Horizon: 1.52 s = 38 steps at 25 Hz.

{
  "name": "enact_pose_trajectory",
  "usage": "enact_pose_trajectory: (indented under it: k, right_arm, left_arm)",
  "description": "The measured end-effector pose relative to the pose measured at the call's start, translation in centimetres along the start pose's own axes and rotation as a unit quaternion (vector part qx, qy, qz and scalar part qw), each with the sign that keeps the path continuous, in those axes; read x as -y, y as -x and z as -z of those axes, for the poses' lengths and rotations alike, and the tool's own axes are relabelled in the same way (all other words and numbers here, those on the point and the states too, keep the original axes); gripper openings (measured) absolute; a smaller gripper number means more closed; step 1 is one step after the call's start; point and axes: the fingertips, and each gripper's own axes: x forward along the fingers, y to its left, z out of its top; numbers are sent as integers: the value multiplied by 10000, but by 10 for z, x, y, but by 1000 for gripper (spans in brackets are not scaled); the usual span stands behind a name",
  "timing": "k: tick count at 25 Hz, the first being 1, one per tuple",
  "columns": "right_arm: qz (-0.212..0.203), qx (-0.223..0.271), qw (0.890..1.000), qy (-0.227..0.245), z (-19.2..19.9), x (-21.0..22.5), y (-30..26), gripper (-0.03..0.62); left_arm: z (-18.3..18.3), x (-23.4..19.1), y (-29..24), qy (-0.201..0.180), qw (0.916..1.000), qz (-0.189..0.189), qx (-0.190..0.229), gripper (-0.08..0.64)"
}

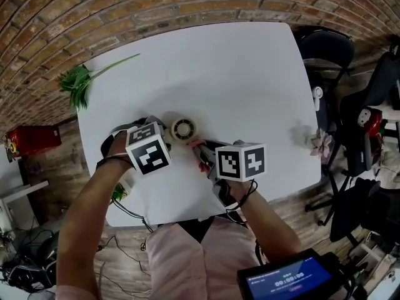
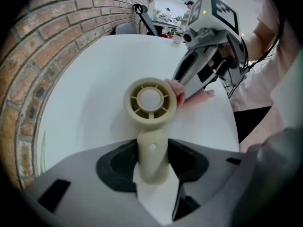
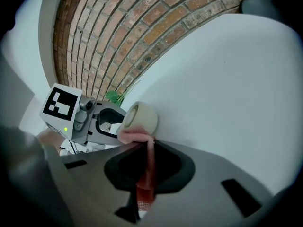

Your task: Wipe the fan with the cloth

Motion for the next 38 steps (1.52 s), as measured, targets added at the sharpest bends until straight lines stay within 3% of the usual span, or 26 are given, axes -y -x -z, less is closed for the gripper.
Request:
enact_pose_trajectory:
  k: [25, 38]
  right_arm:
    - [128, -268, 9980, 557, -6, 11, 9, 31]
    - [172, -369, 9954, 863, -9, 14, 11, 31]
  left_arm:
    - [1, 5, -1, -1083, 9935, 113, -345, 201]
    - [1, 9, -2, -1865, 9809, 201, -512, 199]
